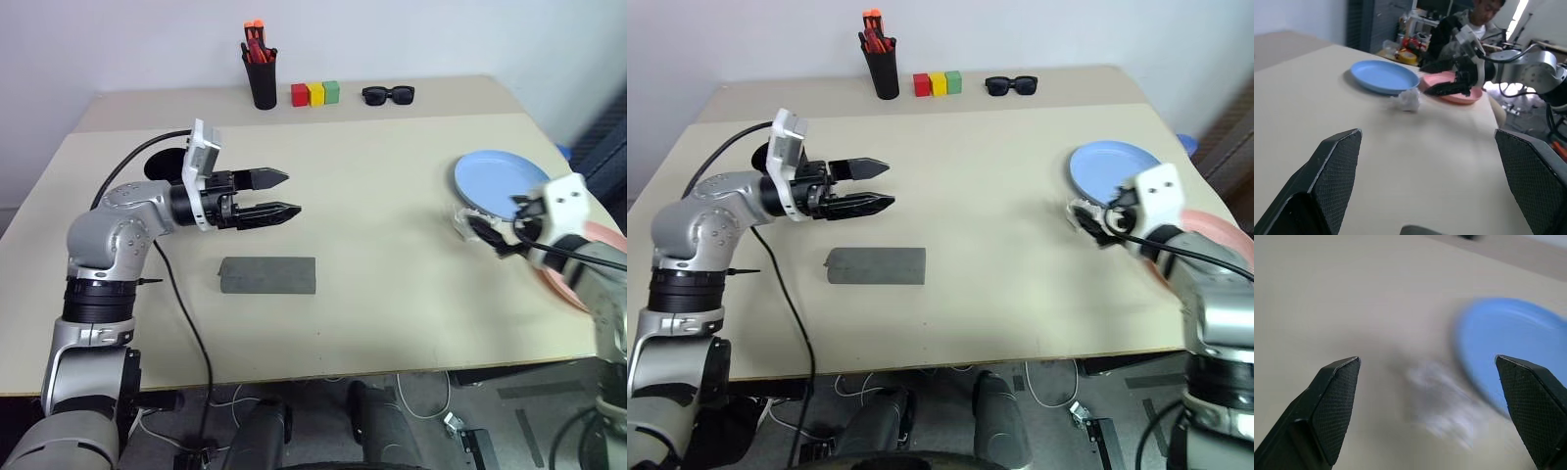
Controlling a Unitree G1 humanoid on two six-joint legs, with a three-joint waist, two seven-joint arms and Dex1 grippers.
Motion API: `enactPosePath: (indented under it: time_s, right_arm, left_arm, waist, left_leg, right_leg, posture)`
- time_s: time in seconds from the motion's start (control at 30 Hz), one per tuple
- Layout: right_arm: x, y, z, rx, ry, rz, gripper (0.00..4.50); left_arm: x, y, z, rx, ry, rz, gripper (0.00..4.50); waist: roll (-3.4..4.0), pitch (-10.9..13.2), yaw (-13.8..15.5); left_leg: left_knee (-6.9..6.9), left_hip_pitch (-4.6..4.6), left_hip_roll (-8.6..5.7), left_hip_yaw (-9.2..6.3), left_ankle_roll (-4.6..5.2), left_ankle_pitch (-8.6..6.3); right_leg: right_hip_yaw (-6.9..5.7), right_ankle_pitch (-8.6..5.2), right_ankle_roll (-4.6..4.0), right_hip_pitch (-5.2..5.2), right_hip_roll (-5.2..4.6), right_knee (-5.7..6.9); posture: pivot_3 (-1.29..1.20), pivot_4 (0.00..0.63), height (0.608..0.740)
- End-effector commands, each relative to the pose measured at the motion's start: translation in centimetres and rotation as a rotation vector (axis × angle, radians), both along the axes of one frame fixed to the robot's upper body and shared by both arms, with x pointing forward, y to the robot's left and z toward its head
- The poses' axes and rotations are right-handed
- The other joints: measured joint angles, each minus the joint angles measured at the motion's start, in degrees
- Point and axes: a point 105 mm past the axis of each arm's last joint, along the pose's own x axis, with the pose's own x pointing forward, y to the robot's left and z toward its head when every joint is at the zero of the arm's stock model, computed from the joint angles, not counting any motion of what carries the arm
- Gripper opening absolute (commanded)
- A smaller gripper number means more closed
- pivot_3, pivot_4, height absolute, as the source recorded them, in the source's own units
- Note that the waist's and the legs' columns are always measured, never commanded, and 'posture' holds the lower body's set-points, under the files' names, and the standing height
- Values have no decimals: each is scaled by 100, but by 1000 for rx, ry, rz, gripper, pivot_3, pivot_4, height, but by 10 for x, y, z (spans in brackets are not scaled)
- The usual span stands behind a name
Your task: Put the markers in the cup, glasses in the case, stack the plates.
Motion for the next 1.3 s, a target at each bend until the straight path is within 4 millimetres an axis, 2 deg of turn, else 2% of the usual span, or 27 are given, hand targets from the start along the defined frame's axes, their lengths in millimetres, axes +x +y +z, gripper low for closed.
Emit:
enactPosePath:
  time_s: [0.03,0.1,0.2,0.3,0.4,0.5,0.63,0.67,0.7,0.8,0.9,1.0,1.1,1.3]
  right_arm:
    - [-20,-42,12,-64,-32,-212,4500]
    - [-28,-51,-6,-60,41,-255,4500]
    - [-35,-51,-29,-42,137,-255,4500]
    - [-38,-49,-42,0,187,-242,4500]
    - [-44,-60,-57,-35,267,-280,4500]
    - [-46,-68,-66,-9,303,-319,3078]
    - [-44,-69,-68,-11,326,-313,1007]
    - [-42,-71,-64,-14,308,-322,402]
    - [-38,-75,-57,-33,281,-338,33]
    - [-25,-89,-26,-91,169,-401,33]
    - [-9,-88,-5,-133,79,-389,33]
    - [19,-69,10,-114,-8,-298,33]
    - [53,-37,9,-181,-5,-154,33]
    - [99,-6,8,-249,4,-56,33]
  left_arm:
    - [0,-1,9,-7,-71,-29,4453]
    - [0,-4,11,-15,-82,-53,4453]
    - [3,-6,11,-9,-86,-56,4453]
    - [7,-4,10,-9,-76,-50,4453]
    - [6,-2,9,-2,-83,-47,4453]
    - [5,0,6,7,-85,-42,4500]
    - [4,2,6,9,-95,-37,4500]
    - [4,3,6,6,-95,-34,4500]
    - [4,4,6,5,-97,-28,4500]
    - [6,6,6,4,-103,-9,4500]
    - [7,7,7,-5,-112,1,4500]
    - [8,7,8,-10,-126,10,4500]
    - [8,8,7,-13,-133,21,4500]
    - [8,11,6,-4,-144,45,4500]
  waist:
    - [0,0,11]
    - [-1,-1,17]
    - [-1,-1,15]
    - [-1,-1,3]
    - [-1,-1,3]
    - [-1,-1,15]
    - [-1,-1,14]
    - [-1,-1,13]
    - [-1,-1,12]
    - [-1,-1,13]
    - [-1,-1,11]
    - [-1,-1,-15]
    - [0,-1,-66]
    - [1,0,-93]
  left_leg:
    - [2,-1,0,2,0,0]
    - [4,-1,0,4,0,0]
    - [4,0,0,4,0,0]
    - [5,2,0,5,1,0]
    - [5,4,0,5,1,0]
    - [5,3,0,6,1,0]
    - [6,5,0,6,1,0]
    - [6,6,0,6,1,0]
    - [6,6,0,6,1,0]
    - [9,7,0,6,0,0]
    - [7,7,0,6,0,0]
    - [7,7,0,7,0,0]
    - [2,12,2,10,0,0]
    - [0,-1,2,10,-1,1]
  right_leg:
    - [0,0,0,1,0,-2]
    - [2,0,0,4,-1,-4]
    - [2,0,0,5,-1,-5]
    - [3,0,1,7,-1,-4]
    - [3,0,1,6,0,-4]
    - [3,0,1,7,-1,-4]
    - [3,0,1,10,-1,-5]
    - [3,0,1,10,-1,-5]
    - [3,0,1,10,-1,-5]
    - [3,0,2,14,-1,-5]
    - [3,0,1,13,-1,-6]
    - [3,0,2,12,-1,-9]
    - [4,0,2,12,0,-8]
    - [3,1,2,6,-1,-14]
  posture:
    - [0,150,740]
    - [0,150,740]
    - [0,150,740]
    - [0,150,740]
    - [0,150,740]
    - [0,150,740]
    - [0,150,740]
    - [0,150,740]
    - [0,150,740]
    - [0,150,740]
    - [0,150,740]
    - [0,150,740]
    - [0,150,740]
    - [0,150,740]
